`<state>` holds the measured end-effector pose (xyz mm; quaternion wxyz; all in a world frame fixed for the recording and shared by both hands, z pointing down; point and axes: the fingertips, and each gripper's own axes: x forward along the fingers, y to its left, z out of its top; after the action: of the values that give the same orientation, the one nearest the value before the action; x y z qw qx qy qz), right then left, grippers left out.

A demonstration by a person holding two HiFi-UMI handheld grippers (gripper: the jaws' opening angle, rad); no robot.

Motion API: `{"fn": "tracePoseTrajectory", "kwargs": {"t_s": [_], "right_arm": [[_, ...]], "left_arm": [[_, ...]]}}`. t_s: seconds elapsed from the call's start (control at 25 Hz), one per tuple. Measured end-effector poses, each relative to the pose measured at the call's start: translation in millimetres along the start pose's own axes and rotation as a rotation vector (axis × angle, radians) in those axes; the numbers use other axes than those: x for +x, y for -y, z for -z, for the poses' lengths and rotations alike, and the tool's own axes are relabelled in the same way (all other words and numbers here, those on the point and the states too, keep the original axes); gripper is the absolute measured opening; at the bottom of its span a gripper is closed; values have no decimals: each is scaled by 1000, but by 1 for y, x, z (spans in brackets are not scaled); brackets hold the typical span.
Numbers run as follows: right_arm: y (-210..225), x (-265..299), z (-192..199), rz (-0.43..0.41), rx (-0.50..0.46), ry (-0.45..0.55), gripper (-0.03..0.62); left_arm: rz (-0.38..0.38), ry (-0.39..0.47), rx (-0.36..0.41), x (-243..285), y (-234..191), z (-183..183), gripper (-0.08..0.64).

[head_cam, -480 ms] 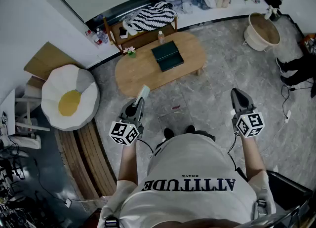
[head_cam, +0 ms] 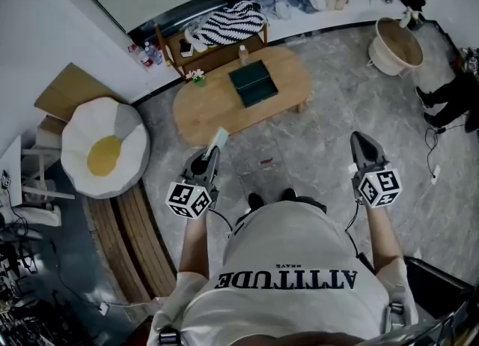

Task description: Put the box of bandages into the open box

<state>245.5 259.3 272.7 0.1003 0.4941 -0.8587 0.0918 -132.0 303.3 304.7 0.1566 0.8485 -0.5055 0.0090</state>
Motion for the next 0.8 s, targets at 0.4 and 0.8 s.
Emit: {"fn": "tracePoseTrajectory", "kwargs": {"t_s": [0.4, 0.8], "right_arm": [[-20, 6, 4, -10, 27, -13, 20], [-58, 12, 17, -8, 29, -46, 21]], "left_arm": [[14, -11, -5, -8, -12, 3, 34], [34, -36, -19, -32, -36, 17, 34]]}}
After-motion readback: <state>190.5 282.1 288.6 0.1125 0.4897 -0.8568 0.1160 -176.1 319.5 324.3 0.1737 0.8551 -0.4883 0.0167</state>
